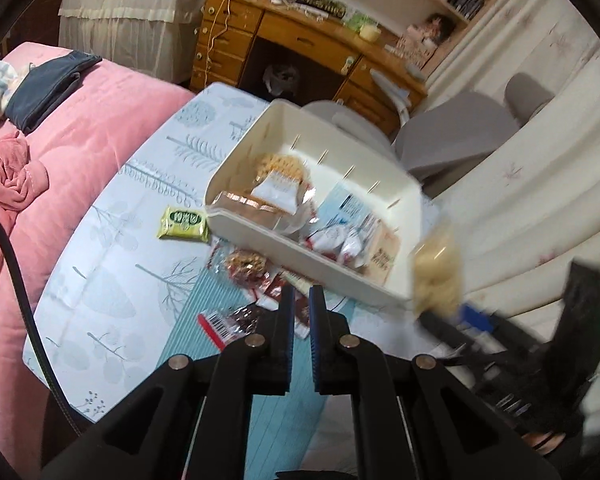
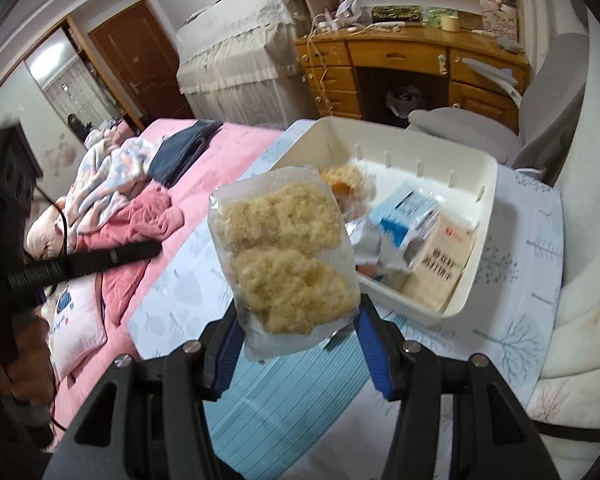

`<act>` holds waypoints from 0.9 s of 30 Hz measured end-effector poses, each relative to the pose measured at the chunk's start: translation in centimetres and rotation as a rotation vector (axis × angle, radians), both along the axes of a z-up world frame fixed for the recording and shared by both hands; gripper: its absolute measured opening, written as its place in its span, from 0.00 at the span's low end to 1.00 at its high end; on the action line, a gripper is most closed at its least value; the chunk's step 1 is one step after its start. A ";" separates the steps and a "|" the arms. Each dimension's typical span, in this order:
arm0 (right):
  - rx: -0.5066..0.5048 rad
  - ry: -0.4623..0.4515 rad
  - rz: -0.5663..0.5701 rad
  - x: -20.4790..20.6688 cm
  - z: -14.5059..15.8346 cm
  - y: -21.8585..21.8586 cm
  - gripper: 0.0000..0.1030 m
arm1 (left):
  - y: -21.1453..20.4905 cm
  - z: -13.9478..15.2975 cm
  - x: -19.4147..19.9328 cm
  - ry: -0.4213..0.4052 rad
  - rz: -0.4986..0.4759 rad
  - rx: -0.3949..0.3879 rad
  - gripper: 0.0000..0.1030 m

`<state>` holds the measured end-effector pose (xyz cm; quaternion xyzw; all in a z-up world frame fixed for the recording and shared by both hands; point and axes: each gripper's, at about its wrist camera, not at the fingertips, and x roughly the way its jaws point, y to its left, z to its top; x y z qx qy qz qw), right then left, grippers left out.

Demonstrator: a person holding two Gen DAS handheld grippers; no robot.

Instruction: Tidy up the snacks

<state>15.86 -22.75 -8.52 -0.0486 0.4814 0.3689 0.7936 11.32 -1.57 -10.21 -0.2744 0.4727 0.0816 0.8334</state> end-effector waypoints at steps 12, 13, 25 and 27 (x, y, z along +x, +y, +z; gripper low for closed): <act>-0.026 0.005 -0.111 4.7 -0.8 -0.4 0.52 | -1.0 -10.3 3.3 0.286 -0.210 0.105 0.37; -0.032 0.009 -0.119 5.1 -1.0 -0.4 0.52 | -1.1 -10.8 3.6 0.293 -0.227 0.109 0.41; -0.089 0.060 -0.178 7.8 -4.1 0.1 0.53 | -2.5 -16.5 7.1 0.409 -0.443 0.200 0.67; -0.094 0.066 -0.183 8.1 -4.5 0.2 0.53 | -2.5 -17.1 7.4 0.420 -0.465 0.203 0.68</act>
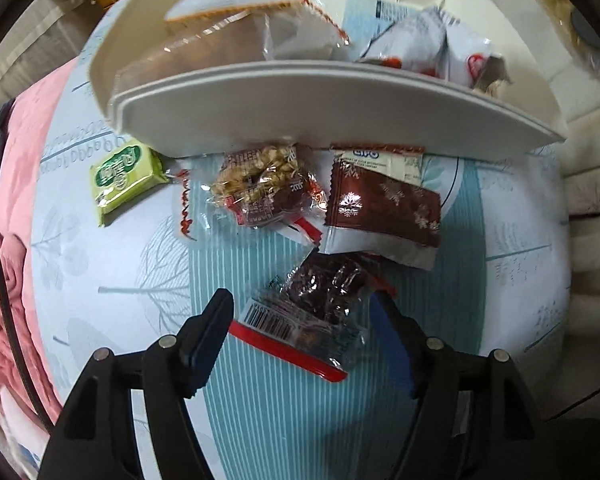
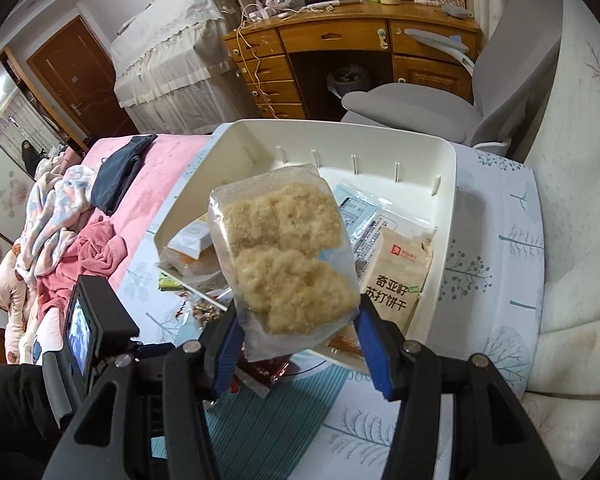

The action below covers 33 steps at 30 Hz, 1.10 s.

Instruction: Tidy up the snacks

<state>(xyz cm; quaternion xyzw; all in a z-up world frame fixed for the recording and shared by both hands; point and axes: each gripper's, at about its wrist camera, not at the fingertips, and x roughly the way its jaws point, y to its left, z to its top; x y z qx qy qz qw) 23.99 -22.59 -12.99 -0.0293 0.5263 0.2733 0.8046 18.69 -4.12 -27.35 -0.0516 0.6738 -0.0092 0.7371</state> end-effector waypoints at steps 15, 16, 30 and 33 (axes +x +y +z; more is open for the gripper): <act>-0.029 0.053 -0.029 2.3 -2.6 -0.1 0.53 | -1.5 -2.9 2.8 0.053 -0.107 -0.078 0.74; -0.032 0.056 -0.028 2.3 -2.7 0.0 0.53 | -1.6 -2.9 2.8 0.053 -0.111 -0.076 0.74; -0.064 0.081 0.035 3.0 -3.9 1.1 0.53 | -0.8 -1.5 1.9 0.027 0.049 -0.084 0.48; -0.060 0.077 0.052 2.9 -3.8 1.1 0.53 | 0.4 -0.5 0.6 0.022 0.099 -0.084 0.44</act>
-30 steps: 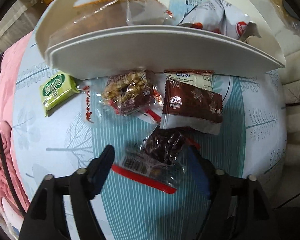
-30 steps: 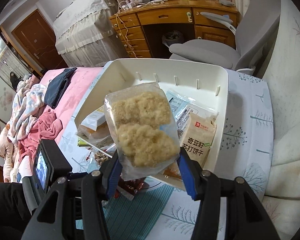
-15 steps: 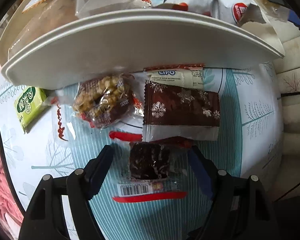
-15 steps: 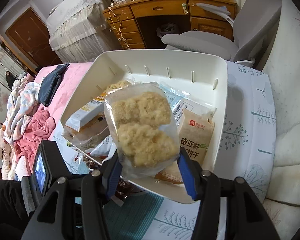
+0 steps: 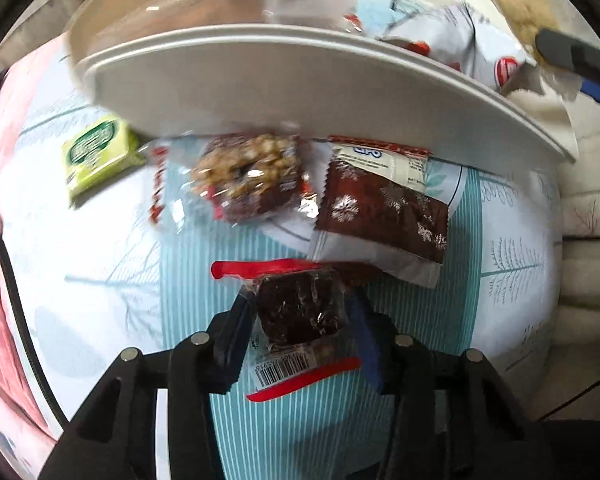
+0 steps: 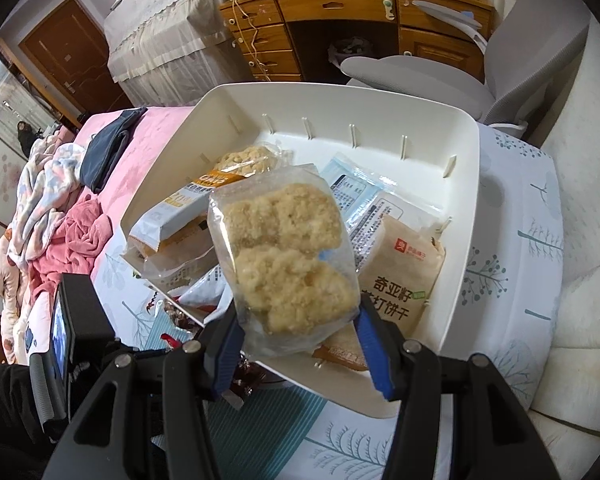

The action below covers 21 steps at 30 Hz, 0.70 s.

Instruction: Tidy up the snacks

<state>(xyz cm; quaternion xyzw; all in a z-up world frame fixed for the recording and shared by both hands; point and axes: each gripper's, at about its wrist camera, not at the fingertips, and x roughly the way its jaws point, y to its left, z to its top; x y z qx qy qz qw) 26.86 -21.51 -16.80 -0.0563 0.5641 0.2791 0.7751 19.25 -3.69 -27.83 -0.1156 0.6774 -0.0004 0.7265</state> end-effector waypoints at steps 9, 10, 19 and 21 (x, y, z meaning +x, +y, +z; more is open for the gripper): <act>0.044 -0.030 0.029 -0.1 0.7 -0.5 0.53 | 1.7 8.0 -3.4 -0.121 0.066 0.019 0.44; 0.050 -0.031 0.030 -0.2 0.8 -0.6 0.53 | 1.7 9.3 -3.6 -0.140 0.067 0.022 0.44; 0.092 -0.027 0.027 -0.3 1.3 -1.6 0.54 | 0.6 18.4 -1.0 -0.343 0.100 0.030 0.44; 0.100 -0.023 0.022 -0.3 1.4 -1.7 0.54 | 0.5 19.5 0.1 -0.388 0.109 0.024 0.44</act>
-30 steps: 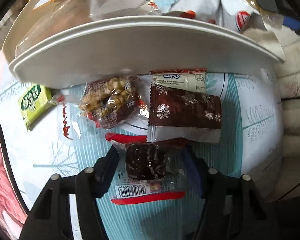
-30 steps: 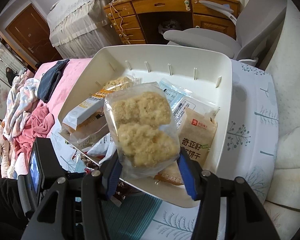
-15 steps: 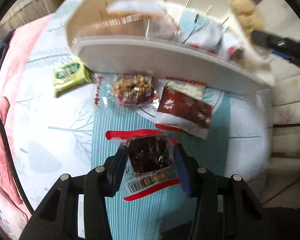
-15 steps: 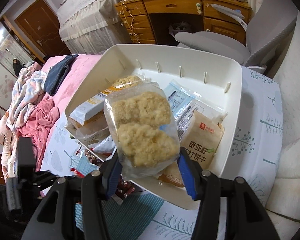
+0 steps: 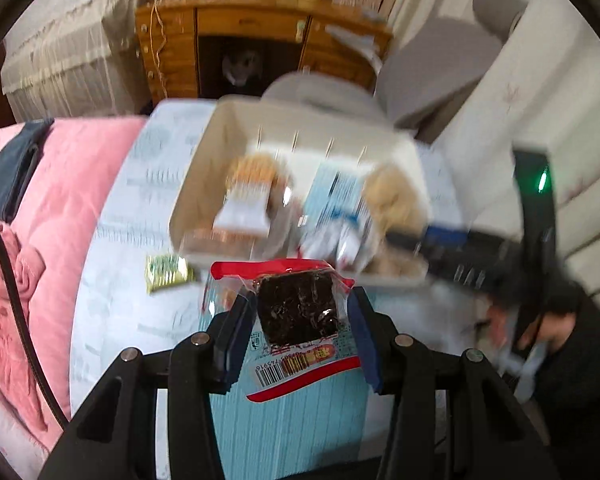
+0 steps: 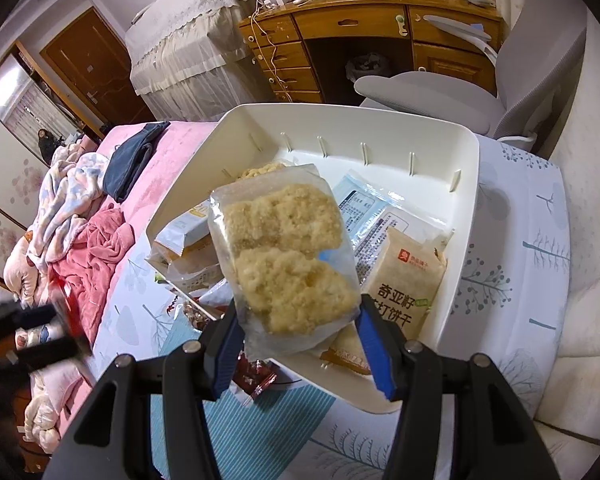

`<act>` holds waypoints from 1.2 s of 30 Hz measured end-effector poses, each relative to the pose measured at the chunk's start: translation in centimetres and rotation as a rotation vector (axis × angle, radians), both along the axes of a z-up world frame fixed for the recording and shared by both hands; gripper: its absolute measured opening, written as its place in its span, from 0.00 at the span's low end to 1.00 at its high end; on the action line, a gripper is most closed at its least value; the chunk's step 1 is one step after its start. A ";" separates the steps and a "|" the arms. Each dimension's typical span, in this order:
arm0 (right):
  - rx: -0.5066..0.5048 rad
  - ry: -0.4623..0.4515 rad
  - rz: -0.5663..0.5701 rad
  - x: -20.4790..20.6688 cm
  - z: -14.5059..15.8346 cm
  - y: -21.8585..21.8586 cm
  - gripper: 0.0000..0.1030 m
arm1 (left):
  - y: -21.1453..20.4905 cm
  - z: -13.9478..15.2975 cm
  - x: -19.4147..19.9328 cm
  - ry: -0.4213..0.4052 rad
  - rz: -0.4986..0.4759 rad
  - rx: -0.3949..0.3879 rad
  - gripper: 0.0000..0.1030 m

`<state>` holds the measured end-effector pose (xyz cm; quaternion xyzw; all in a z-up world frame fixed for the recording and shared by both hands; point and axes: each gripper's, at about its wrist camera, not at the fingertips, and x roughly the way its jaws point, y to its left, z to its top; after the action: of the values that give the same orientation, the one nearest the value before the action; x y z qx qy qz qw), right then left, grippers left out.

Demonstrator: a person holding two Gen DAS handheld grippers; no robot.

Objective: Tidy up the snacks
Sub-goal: 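Open the right tool over the tray while the left tool releases the chocolate bag, then move the right tool to the red snowflake packet while the left tool approaches the yellow-green packet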

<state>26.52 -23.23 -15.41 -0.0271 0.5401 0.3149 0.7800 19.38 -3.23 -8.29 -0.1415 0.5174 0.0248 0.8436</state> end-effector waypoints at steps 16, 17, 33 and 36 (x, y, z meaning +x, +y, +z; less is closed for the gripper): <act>0.060 0.046 -0.053 -1.0 1.0 -2.1 0.70 | 0.2 0.7 7.1 -0.086 0.123 -0.052 0.68; 0.057 0.043 -0.061 -1.1 1.2 -2.4 0.70 | 0.1 0.8 6.8 -0.094 0.124 -0.049 0.74; 0.122 0.127 -0.079 -4.3 2.6 -3.9 0.77 | 0.7 0.7 -3.9 -0.087 0.275 -0.064 0.79; 0.121 0.144 -0.074 -5.4 2.6 -4.0 0.77 | 1.1 0.0 -6.1 -0.075 0.308 -0.075 0.79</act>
<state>21.16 -27.21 -12.85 0.0628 0.5755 0.3188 0.7505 13.26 -2.14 -8.29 -0.2513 0.4582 0.1294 0.8427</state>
